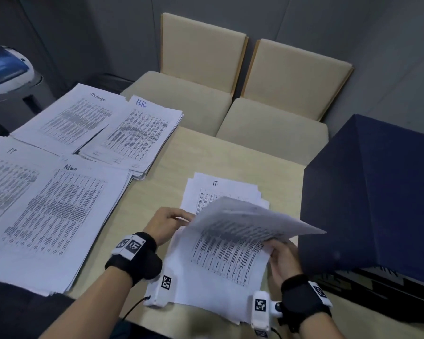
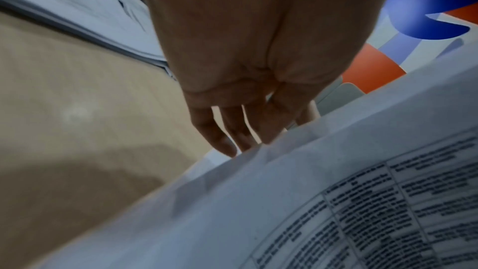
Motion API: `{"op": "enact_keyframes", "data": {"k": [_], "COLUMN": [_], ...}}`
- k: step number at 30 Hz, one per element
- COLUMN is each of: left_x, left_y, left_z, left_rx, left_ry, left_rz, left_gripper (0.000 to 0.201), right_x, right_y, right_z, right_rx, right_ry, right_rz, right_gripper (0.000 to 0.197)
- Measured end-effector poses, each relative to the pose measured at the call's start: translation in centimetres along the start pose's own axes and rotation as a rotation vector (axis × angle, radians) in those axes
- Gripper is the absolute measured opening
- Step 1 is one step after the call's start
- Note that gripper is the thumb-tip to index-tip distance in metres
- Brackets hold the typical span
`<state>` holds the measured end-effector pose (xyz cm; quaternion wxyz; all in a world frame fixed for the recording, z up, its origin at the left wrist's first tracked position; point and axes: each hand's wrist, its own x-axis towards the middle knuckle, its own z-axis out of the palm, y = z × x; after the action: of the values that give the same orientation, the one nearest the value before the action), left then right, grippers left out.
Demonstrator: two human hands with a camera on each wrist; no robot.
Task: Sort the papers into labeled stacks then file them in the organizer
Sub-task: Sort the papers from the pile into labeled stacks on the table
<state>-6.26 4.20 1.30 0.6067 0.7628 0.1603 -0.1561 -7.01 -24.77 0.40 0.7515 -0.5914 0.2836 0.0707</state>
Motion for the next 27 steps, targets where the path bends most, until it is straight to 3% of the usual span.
{"op": "enact_keyframes", "data": {"k": [3, 5, 7, 11, 15, 20, 23, 25, 27], "left_x": [1.2, 2.0, 2.3, 2.9, 3.3, 3.2, 3.8, 3.9, 3.5], "left_y": [-1.1, -2.1, -2.3, -2.9, -2.7, -0.5, -0.1, 0.5, 1.5], "left_z": [1.0, 1.6, 2.4, 3.7, 4.0, 2.5, 1.5, 1.1, 1.1], "left_rx": [0.370, 0.637, 0.721, 0.825, 0.693, 0.513, 0.143, -0.063, -0.144], "left_ry": [0.177, 0.163, 0.158, 0.158, 0.152, 0.239, 0.090, -0.055, -0.123], "left_rz": [-0.025, -0.107, -0.147, -0.105, -0.091, 0.083, 0.211, 0.184, 0.170], "left_gripper": [0.018, 0.045, 0.062, 0.046, 0.035, 0.052, 0.055, 0.053, 0.037], "right_x": [0.1, 0.7, 1.3, 0.8, 0.4, 0.7, 1.1, 1.3, 1.6], "right_y": [0.2, 0.8, 1.4, 1.1, 1.0, 0.5, 0.0, -0.5, -0.5], "right_z": [-0.6, -1.3, -1.8, -1.9, -2.5, -2.3, -2.0, -1.5, -0.8], "right_rx": [-0.038, -0.063, -0.108, -0.084, -0.060, -0.089, -0.091, -0.093, -0.092], "right_ry": [0.068, 0.149, 0.168, 0.133, 0.211, 0.195, 0.179, 0.128, 0.115], "right_rz": [0.016, 0.014, 0.014, -0.056, -0.005, 0.012, 0.036, 0.020, 0.007], "right_gripper": [0.028, 0.038, 0.032, 0.023, 0.029, 0.017, 0.015, 0.016, 0.019]}}
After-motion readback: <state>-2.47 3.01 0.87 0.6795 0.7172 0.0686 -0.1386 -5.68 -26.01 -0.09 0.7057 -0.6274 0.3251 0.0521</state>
